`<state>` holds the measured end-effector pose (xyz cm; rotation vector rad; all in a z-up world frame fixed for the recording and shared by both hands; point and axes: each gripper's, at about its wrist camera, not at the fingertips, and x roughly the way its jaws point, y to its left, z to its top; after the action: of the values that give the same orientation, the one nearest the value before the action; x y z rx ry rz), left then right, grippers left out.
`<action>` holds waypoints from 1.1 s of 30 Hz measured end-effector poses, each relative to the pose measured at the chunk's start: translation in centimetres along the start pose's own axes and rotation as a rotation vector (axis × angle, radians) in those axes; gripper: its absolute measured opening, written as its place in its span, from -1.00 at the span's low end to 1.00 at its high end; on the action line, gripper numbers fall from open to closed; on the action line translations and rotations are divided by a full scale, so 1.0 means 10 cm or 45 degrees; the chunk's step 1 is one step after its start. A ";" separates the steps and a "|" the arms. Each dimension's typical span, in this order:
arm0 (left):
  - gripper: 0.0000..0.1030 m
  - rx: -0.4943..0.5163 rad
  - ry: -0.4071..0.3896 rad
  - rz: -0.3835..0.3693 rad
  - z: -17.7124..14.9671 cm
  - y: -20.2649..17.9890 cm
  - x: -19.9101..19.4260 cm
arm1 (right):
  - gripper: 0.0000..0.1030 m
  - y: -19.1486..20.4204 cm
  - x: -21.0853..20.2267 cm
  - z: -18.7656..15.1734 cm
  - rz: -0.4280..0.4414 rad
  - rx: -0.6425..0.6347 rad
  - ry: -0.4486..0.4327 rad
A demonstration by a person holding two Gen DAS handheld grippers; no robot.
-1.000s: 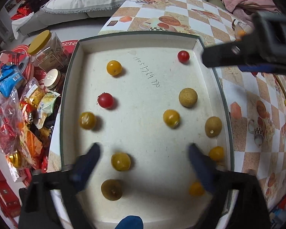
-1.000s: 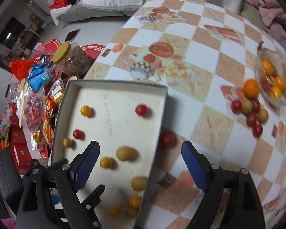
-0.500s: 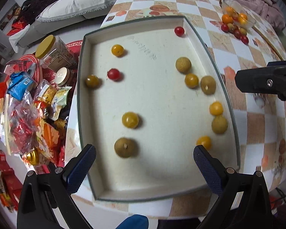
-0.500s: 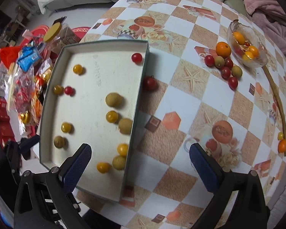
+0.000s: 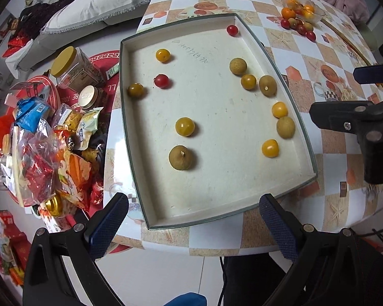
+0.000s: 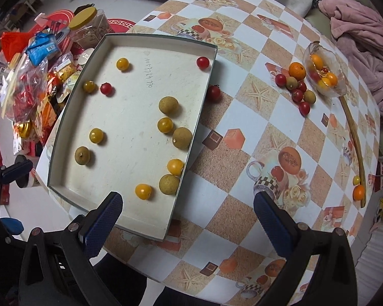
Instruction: Organize fruits
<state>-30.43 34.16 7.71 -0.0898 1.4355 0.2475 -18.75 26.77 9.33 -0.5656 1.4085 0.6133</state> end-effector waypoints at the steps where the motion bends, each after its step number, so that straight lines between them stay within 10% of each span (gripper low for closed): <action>1: 1.00 0.007 -0.002 -0.002 0.00 0.00 -0.02 | 0.99 0.02 -0.01 -0.01 -0.003 -0.001 0.001; 33: 1.00 0.075 -0.011 -0.023 0.11 0.04 -0.08 | 0.99 0.13 -0.07 0.06 -0.048 -0.012 0.012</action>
<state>-29.55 34.74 8.67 -0.0536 1.4314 0.1904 -19.26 28.06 10.09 -0.6020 1.4012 0.5881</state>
